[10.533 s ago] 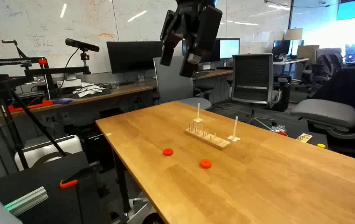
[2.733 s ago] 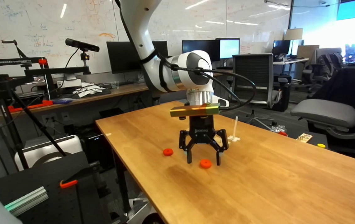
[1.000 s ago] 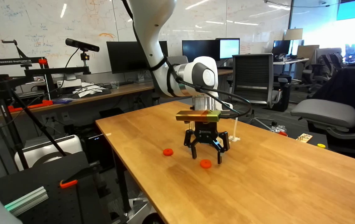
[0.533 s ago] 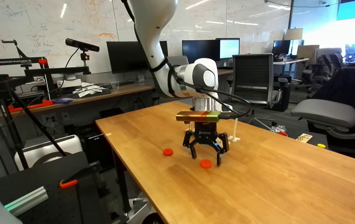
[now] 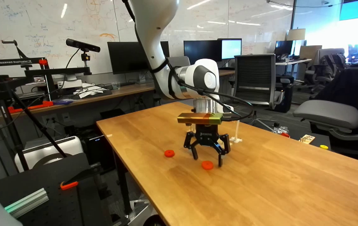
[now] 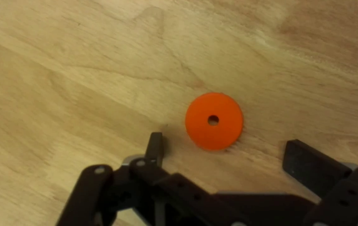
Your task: Put the right orange object on the wooden board
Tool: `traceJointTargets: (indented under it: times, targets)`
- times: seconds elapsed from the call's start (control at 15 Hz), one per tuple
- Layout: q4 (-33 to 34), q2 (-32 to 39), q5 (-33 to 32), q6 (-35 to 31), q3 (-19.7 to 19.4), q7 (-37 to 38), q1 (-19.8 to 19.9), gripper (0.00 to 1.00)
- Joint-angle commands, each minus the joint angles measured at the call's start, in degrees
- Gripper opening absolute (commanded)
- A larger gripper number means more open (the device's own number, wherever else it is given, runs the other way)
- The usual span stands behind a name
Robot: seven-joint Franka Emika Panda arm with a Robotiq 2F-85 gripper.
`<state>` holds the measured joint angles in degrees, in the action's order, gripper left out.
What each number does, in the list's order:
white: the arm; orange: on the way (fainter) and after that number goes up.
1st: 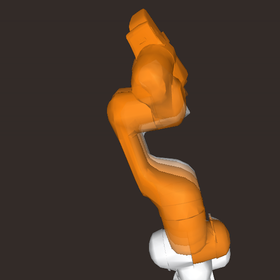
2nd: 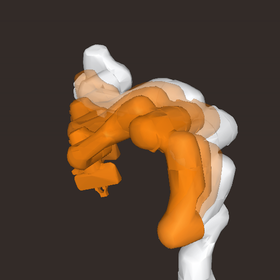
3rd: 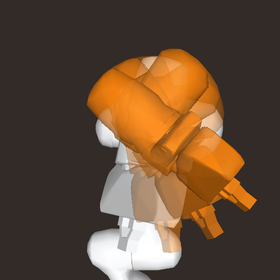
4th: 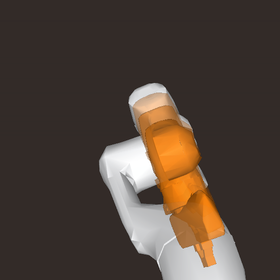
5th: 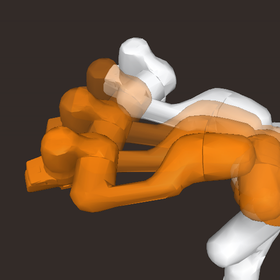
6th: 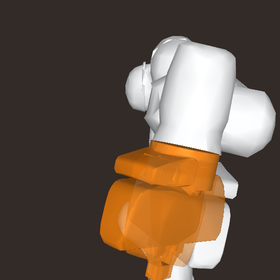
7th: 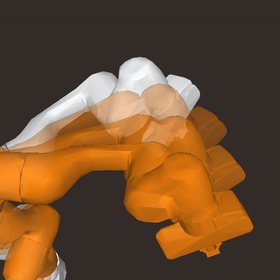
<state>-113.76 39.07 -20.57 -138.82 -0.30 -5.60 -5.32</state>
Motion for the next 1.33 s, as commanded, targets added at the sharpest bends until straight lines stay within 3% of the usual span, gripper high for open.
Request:
traceJointTargets:
  times: [0.0,0.67,0.87,1.13,1.2,1.27]
  targets:
    - [-4.59,-3.16,0.77,-5.36,1.06,-1.36,0.54,1.00]
    - [-10.29,-7.55,0.88,-13.62,0.78,-1.79,0.61,1.00]
    - [-9.54,-6.94,-2.41,-15.34,-1.47,-1.12,-1.16,1.00]
    - [-7.94,-5.93,-15.76,-15.03,-8.96,2.15,-7.94,1.00]
    - [-8.28,-5.77,-10.95,-14.39,-5.26,0.11,-4.10,1.00]
    - [-8.27,-5.75,-11.81,-14.34,-5.73,0.58,-4.53,1.00]
